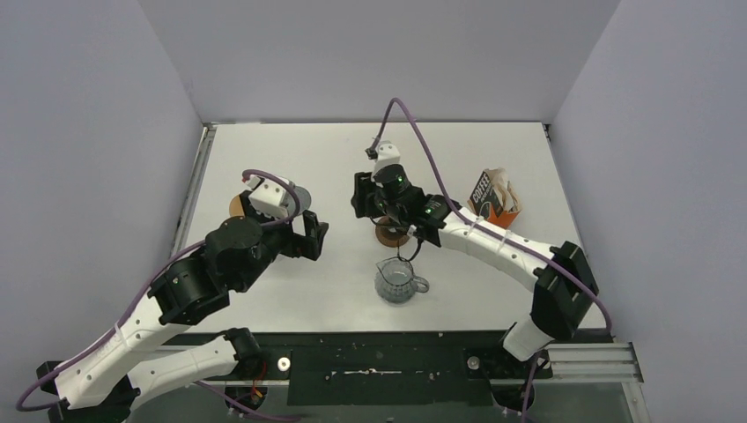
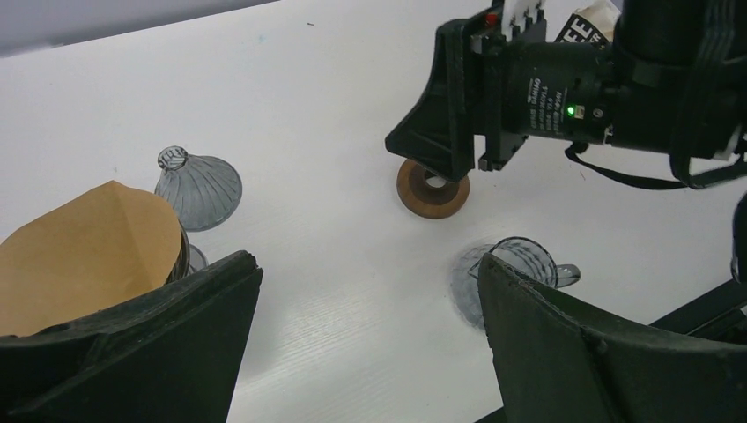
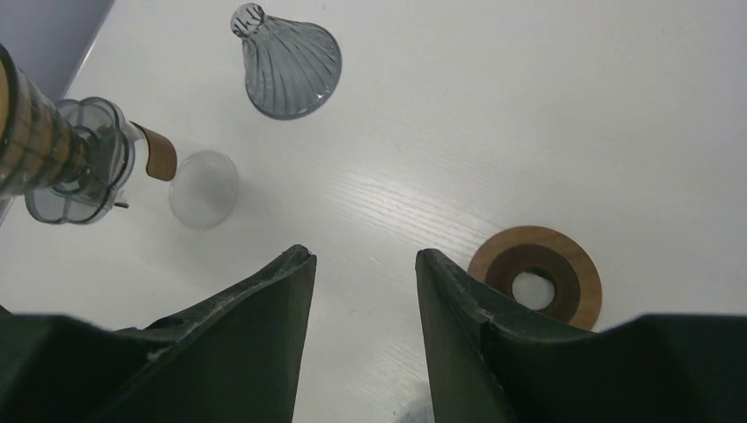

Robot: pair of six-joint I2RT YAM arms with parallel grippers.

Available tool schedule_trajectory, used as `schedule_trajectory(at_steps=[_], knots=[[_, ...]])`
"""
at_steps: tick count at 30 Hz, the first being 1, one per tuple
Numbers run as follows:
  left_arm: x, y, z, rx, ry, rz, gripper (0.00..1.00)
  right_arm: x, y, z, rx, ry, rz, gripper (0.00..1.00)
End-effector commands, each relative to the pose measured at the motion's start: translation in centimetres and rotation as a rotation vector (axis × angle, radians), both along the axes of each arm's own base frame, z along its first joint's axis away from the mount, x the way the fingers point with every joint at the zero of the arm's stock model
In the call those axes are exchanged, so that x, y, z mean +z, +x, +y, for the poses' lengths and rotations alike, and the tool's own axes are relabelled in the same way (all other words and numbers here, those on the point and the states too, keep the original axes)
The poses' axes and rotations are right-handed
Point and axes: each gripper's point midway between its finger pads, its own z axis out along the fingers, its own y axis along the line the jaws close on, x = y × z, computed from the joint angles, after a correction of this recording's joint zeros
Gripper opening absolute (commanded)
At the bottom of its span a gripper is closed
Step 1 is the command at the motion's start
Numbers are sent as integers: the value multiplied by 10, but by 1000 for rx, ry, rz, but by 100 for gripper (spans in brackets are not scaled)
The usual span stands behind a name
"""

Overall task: Place the coffee filter in the dripper
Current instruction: Pick up the coffee dripper from the center of the board.

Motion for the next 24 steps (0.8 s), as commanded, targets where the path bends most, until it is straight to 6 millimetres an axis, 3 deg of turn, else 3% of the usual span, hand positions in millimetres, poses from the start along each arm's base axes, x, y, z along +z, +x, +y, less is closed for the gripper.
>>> schedule_trajectory(at_steps=[1,14,24], knots=[[11,4,7,29,-13,-51,91,32,25,37,74,107,-42,47],[18,1,18,43,-4,-72,91,18,75,116,175,147,25,47],[18,-2,22,52,-4,-57,91,-13,112,155,201,146,63,47]])
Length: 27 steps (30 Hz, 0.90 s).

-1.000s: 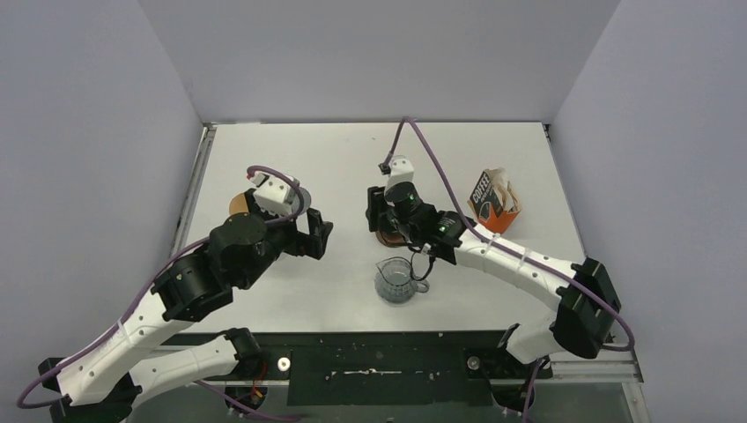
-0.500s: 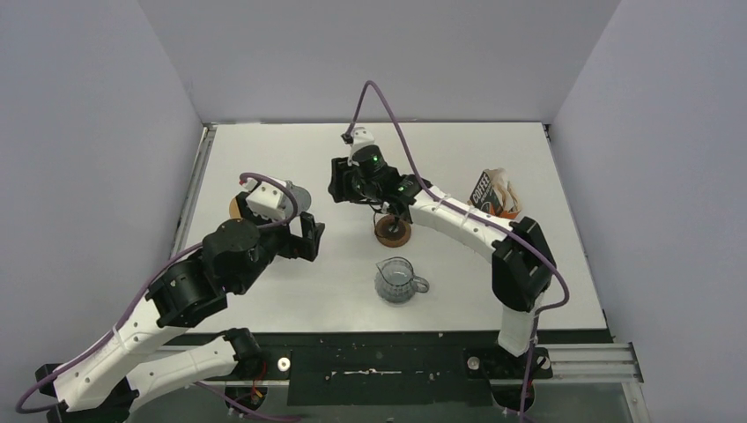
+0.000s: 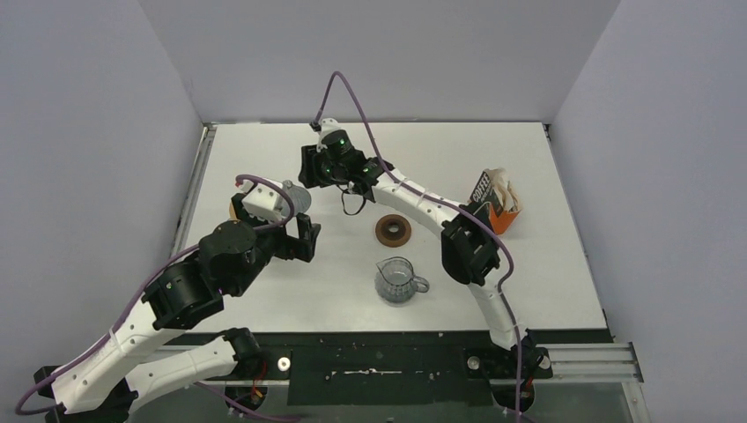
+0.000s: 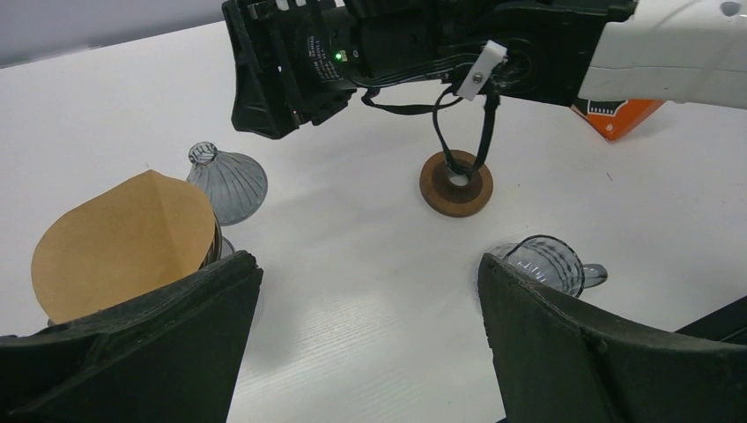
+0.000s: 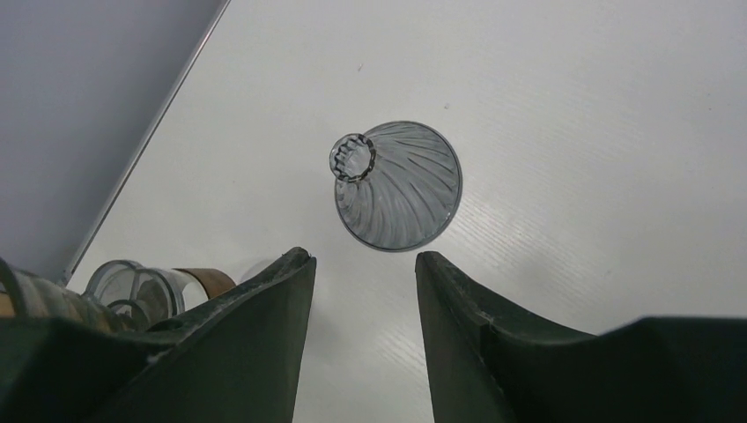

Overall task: Place the coffee filter in the dripper
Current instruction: Pick up the coffee dripper from the center of the board.

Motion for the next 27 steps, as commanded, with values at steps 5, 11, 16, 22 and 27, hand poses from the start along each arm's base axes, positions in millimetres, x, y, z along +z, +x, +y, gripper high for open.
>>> schedule_trajectory(at_steps=[5,11,16,22,27], knots=[[21,0,6,16,-35,-32,91,1,26,25,9,77,-2,47],[19,-1,5,15,-37,-25,91,-3,37,39,16,121,-27,46],[19,-1,5,16,-40,-22,91,-7,45,49,20,162,-44,47],[19,-2,7,18,-39,-16,91,-14,51,59,19,199,-52,49],[22,-4,10,24,-47,-19,91,-19,53,64,17,210,-52,49]])
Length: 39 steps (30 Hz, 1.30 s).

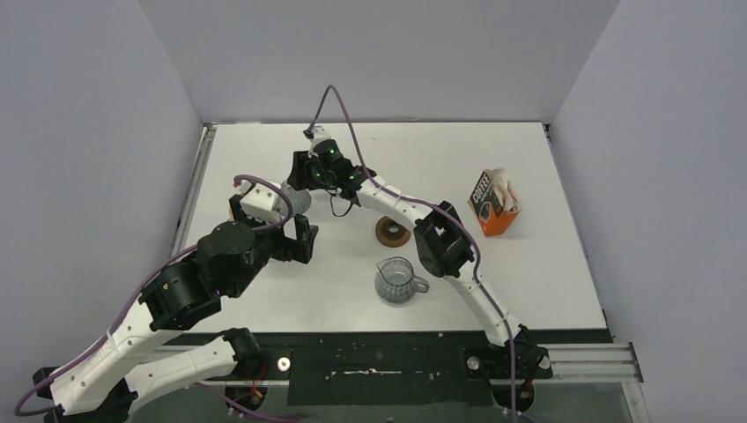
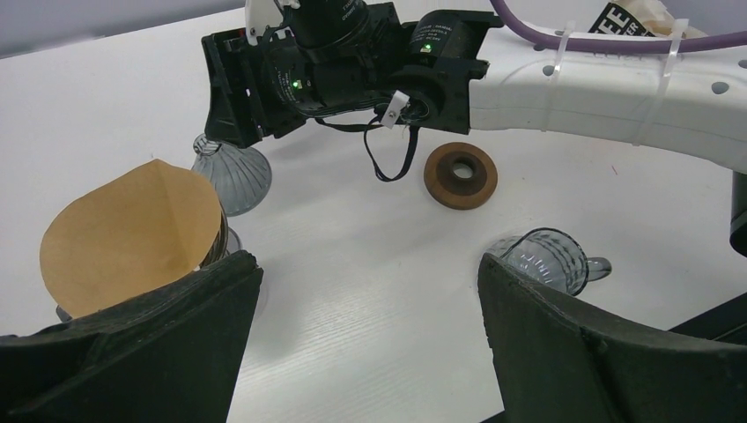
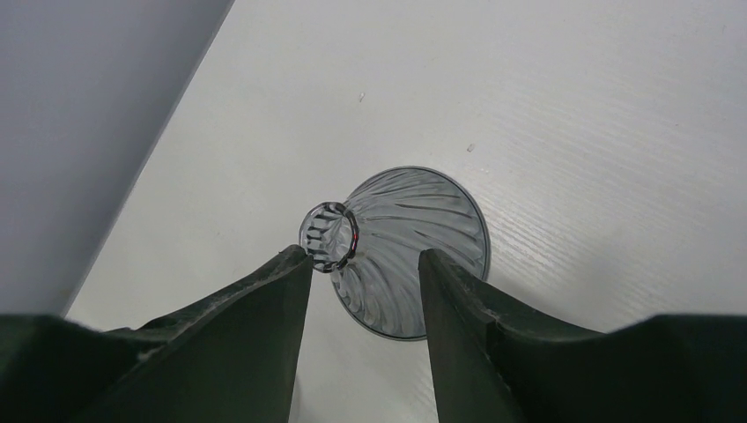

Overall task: Place the coffee filter in the dripper
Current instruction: Pick up the coffee dripper from the center of the board.

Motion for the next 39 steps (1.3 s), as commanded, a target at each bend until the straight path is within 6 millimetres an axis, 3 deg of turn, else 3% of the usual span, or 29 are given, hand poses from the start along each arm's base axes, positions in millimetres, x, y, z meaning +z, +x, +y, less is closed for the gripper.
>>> schedule_trajectory(at_steps=[1,24,39], knots=[[26,-2,8,18,-61,-39,91,39,14,12,-7,105,-83,49],[28,-8,16,29,-83,-40,91,8,12,21,-18,48,-86,44],[27,-9,15,22,-92,-39,91,-11,-1,3,-1,-150,-117,39]])
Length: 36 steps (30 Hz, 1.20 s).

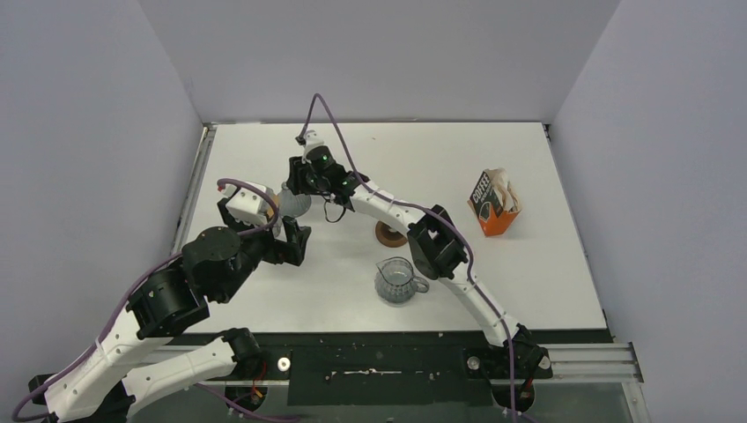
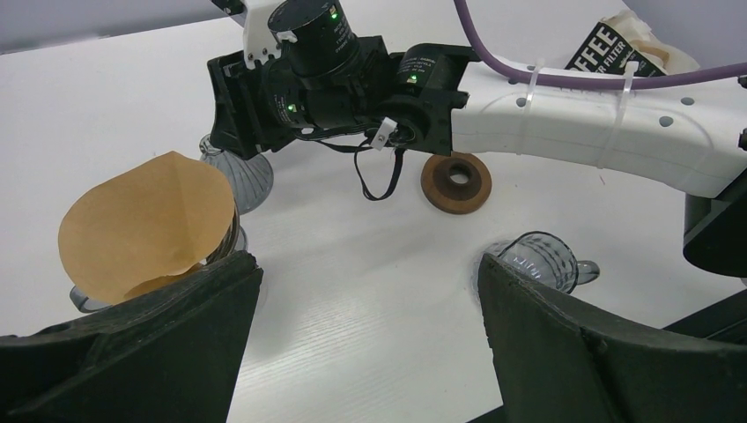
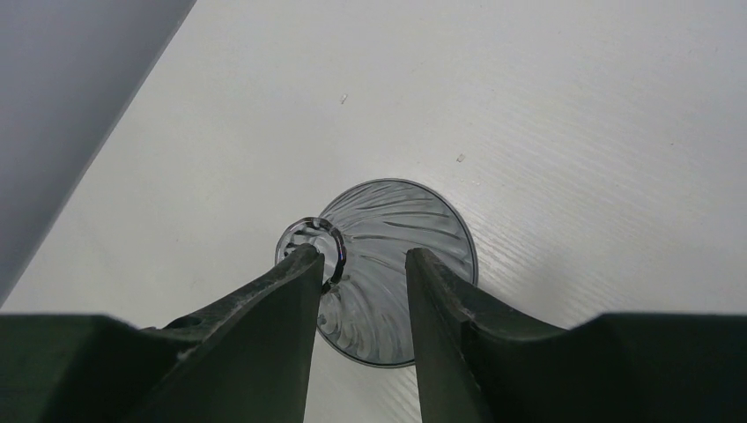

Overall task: Place the coffee filter in the dripper
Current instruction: Pick up the coffee dripper from the center of the board.

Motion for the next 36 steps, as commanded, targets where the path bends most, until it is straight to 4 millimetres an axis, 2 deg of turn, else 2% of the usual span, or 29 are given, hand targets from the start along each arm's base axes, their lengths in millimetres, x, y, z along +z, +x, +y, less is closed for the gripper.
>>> schedule_trajectory(at_steps=[1,7,15,25,36], knots=[[18,-1,2,7,-52,-31,91,11,-3,-12,-2,-93,-47,39],[19,0,0,2,-57,-35,91,19,-8,-25,12,-145,-64,38],[20,2,-5,-5,-57,-36,92,9,-23,-51,41,-229,-4,37],[22,5,-9,-7,-60,-42,91,12,-55,-93,81,-352,30,30],[16,9,-20,-25,-53,-27,92,19,-91,-146,123,-524,64,29]])
